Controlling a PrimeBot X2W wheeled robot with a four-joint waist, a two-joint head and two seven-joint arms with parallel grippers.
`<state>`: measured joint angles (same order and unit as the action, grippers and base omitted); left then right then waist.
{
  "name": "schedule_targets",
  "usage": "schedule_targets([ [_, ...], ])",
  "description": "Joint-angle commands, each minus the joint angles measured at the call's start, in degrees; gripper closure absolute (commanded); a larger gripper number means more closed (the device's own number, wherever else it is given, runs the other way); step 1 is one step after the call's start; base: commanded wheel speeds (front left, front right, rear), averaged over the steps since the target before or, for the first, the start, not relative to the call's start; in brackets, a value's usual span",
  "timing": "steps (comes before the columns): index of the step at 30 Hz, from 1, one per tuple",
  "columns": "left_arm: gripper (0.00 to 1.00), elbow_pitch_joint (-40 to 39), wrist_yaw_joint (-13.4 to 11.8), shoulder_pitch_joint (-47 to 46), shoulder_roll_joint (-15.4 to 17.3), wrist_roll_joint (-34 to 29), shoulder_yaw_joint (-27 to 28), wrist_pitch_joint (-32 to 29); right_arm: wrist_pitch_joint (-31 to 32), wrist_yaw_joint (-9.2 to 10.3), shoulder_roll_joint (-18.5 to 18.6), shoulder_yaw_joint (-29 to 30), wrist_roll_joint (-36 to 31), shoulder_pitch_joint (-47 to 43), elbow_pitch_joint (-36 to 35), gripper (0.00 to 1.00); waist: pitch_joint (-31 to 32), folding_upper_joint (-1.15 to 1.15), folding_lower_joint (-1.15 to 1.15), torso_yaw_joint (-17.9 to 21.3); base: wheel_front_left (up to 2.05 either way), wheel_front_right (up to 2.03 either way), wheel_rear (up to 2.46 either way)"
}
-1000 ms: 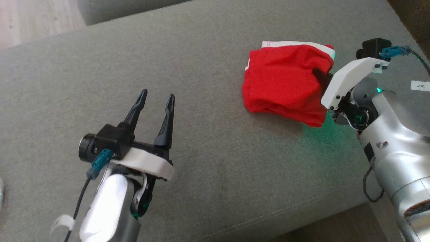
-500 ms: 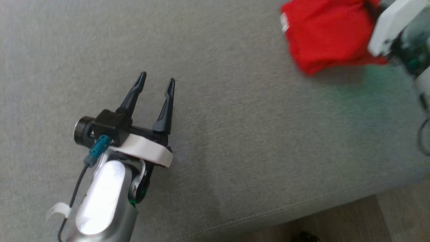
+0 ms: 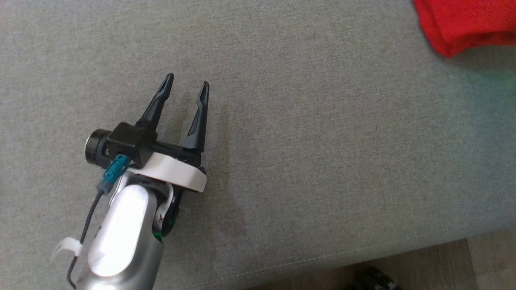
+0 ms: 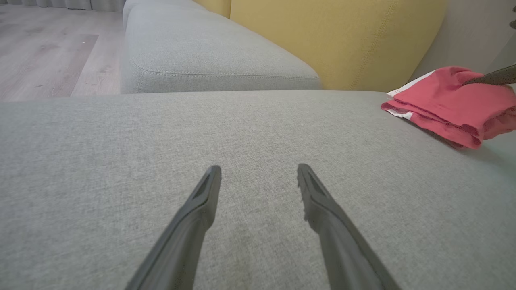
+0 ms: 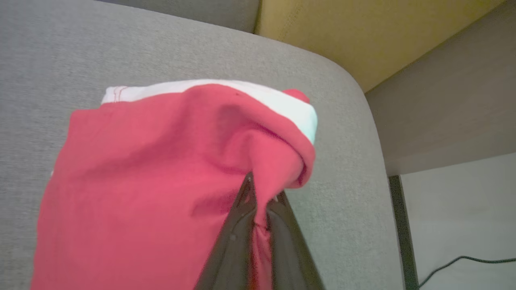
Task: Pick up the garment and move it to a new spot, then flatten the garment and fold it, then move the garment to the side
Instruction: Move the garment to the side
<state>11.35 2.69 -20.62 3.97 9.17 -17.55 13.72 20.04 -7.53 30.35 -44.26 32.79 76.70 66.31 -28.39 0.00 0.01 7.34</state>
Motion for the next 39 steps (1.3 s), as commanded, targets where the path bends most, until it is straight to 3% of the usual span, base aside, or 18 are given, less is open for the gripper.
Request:
schedule_targets([
  [1,0.00,-1.8,-0.3,-1.4,1.1,0.2,1.7,0.4,-0.1,0.04,1.4,0.0,-0.8,1.1,0.5,1.00,0.2,0.00,-0.01,0.0,0.00,0.00,0.00],
  [3,0.00,-1.7,-0.3,-1.4,1.1,0.2,1.7,0.5,-0.3,0.04,1.3,0.0,-1.4,1.4,1.6,1.00,0.3,0.00,-0.01,0.0,0.00,0.00,0.00],
  [4,0.00,-1.5,-0.4,-1.4,1.1,0.3,1.7,0.5,-0.9,0.04,1.1,0.1,-2.1,1.7,2.6,0.60,0.5,0.00,-0.01,-0.1,0.00,0.00,0.00],
  [5,0.00,-1.4,-0.4,-1.4,1.1,0.4,1.7,0.5,-1.8,0.04,0.8,0.2,-2.5,1.8,3.2,0.07,0.8,0.00,-0.01,-0.1,0.00,0.00,0.00],
  [6,0.00,-1.3,-0.4,-1.4,1.1,0.5,1.7,0.6,-2.5,0.04,0.3,0.3,-2.9,1.7,3.8,0.00,1.1,0.00,-0.01,-0.2,0.00,0.00,0.00],
  [17,0.00,-0.3,-1.2,1.1,1.3,2.4,3.7,1.1,-17.5,0.04,-3.8,4.3,-5.1,-1.0,6.6,0.00,9.1,0.00,-0.01,-0.2,0.00,0.00,0.00],
  [25,0.00,-1.6,-2.5,5.4,2.5,3.7,7.3,1.3,-31.4,0.04,-8.5,6.7,-1.9,-9.3,2.2,0.00,17.8,0.00,-0.01,-1.1,0.00,0.00,0.00],
  [32,0.00,-3.3,-3.5,10.0,3.4,4.4,10.0,1.3,-34.8,0.04,-8.9,8.2,2.3,-20.2,-8.4,0.00,23.3,0.00,-0.01,-2.9,0.00,0.00,0.00],
  [39,0.00,-3.7,-4.2,14.0,3.1,4.5,11.0,1.3,-35.0,0.04,-7.4,19.0,0.7,-39.8,-29.4,0.00,27.6,0.00,-0.01,-5.6,0.00,0.00,0.00],
])
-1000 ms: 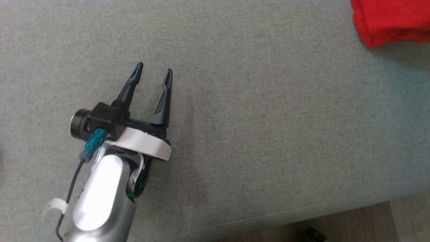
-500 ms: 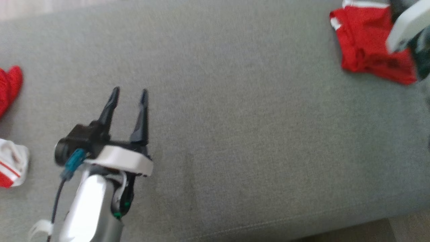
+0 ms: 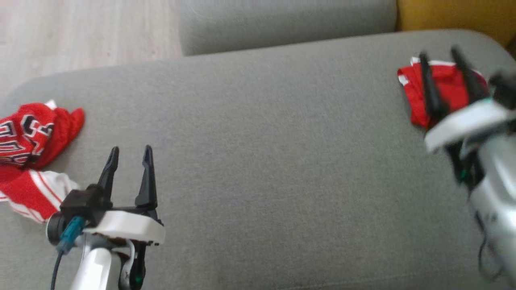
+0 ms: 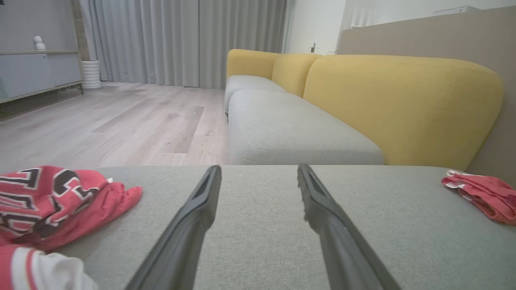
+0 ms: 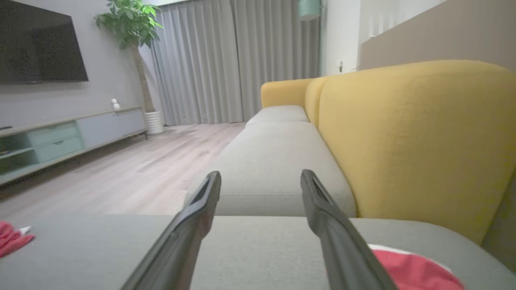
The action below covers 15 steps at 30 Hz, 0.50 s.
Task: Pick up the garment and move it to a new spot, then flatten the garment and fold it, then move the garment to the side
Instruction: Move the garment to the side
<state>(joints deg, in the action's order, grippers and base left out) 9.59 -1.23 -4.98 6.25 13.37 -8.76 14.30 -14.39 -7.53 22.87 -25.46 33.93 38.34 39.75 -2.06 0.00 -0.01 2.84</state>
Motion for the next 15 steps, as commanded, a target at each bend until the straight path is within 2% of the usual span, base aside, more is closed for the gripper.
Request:
schedule_targets([
  [1,0.00,-2.1,-0.5,-1.3,0.7,0.4,2.5,0.7,-0.6,0.04,-0.2,1.5,-1.2,-4.3,-5.5,0.00,1.6,0.00,0.01,-1.3,0.00,0.00,0.00],
  [7,0.00,-2.2,-0.7,0.3,0.4,0.3,3.8,0.7,-0.6,0.04,-3.0,9.6,-8.3,-17.6,-16.6,0.00,2.4,0.00,0.01,-1.9,0.00,0.00,0.00],
  [15,0.00,-2.6,-0.5,1.4,-0.5,-0.2,4.5,0.7,-0.6,0.04,-8.6,15.8,-15.0,-26.0,-22.0,0.00,2.2,0.00,0.01,-2.0,0.00,0.00,0.00],
])
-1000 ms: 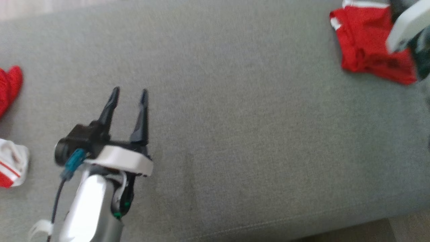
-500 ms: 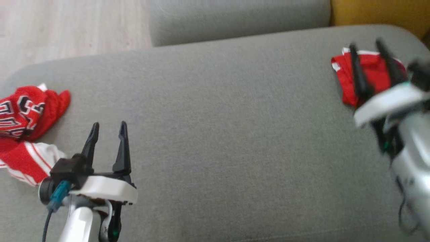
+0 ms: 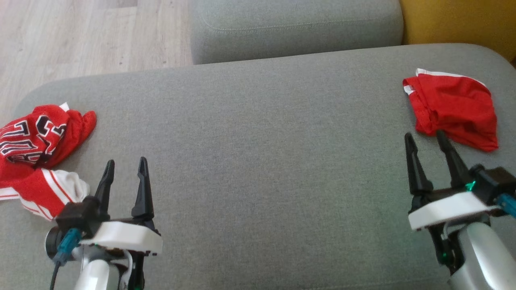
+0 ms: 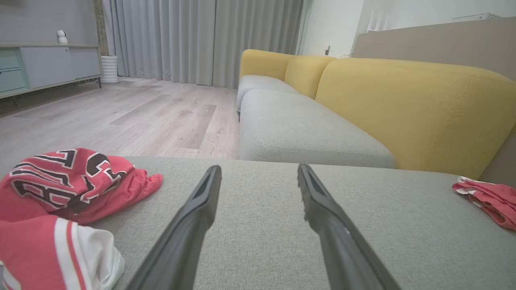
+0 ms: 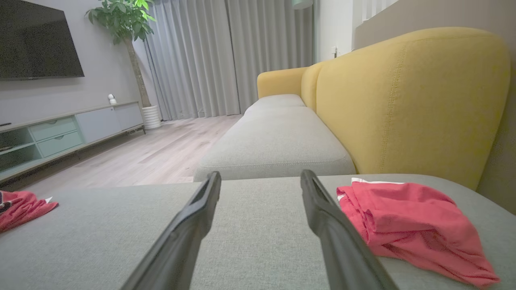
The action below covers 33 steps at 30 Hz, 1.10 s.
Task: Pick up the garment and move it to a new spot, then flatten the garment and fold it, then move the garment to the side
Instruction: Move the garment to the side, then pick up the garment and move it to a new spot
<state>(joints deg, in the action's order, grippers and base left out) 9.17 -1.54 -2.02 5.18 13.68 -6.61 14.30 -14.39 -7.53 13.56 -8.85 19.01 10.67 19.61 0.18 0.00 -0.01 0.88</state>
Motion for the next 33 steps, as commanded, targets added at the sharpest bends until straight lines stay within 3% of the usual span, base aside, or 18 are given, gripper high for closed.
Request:
schedule_targets([
  [1,0.00,-2.3,-0.2,-1.6,0.4,-0.6,2.4,0.7,-0.6,0.04,0.2,-0.5,-0.6,1.2,-2.2,0.00,-0.2,0.00,0.01,0.0,0.00,0.00,0.00],
  [7,0.00,-1.8,0.3,-1.9,-0.4,-1.1,2.5,0.7,-0.6,0.04,-1.4,0.7,-2.5,0.3,-3.0,0.00,-0.4,0.00,0.01,0.0,0.00,0.00,0.00],
  [25,0.00,-1.0,1.3,-2.0,-1.4,-2.3,3.3,0.7,-0.2,0.04,-1.7,1.1,-3.1,0.2,-3.0,0.00,-0.6,0.00,0.01,-0.5,0.00,0.00,0.00],
  [33,0.00,-0.7,1.3,-2.1,-1.5,-2.8,4.1,0.7,0.3,0.04,-1.6,0.0,-2.7,-0.1,-3.6,0.00,-0.3,0.00,0.01,-3.6,0.00,0.00,0.00],
])
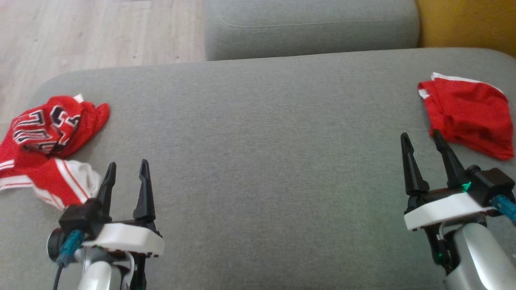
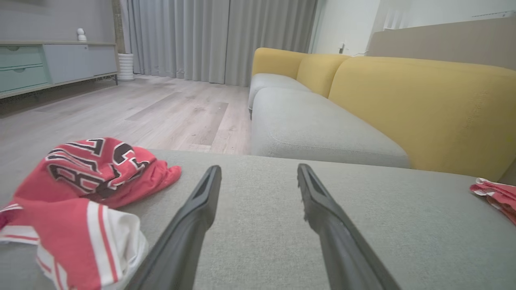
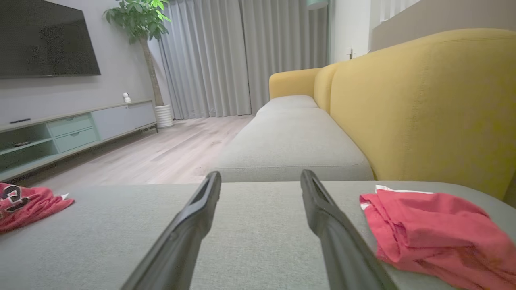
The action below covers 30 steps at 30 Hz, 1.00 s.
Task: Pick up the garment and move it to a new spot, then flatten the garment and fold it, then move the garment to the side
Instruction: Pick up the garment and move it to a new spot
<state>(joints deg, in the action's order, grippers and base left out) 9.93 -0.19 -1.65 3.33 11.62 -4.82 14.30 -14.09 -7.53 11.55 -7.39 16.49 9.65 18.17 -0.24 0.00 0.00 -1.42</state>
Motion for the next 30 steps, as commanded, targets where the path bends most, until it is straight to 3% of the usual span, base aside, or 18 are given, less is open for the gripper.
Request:
schedule_targets([
  [1,0.00,-1.3,-0.3,-2.5,0.3,-0.8,2.5,0.7,0.2,0.04,0.3,-1.7,-0.1,0.8,-2.2,0.00,0.2,0.00,0.00,-2.1,0.00,0.00,0.00],
  [19,0.00,-0.4,-2.3,-0.5,1.4,-0.6,4.4,0.2,0.1,0.04,-1.5,-5.9,1.5,0.4,-1.8,0.00,1.2,0.00,0.00,-18.9,0.00,0.00,0.00],
  [30,0.00,-1.4,-2.4,0.1,1.9,0.1,3.9,-1.1,-0.5,0.04,-1.3,-7.6,2.4,1.0,-1.4,0.00,0.6,0.00,0.00,-21.9,0.00,0.00,0.00],
])
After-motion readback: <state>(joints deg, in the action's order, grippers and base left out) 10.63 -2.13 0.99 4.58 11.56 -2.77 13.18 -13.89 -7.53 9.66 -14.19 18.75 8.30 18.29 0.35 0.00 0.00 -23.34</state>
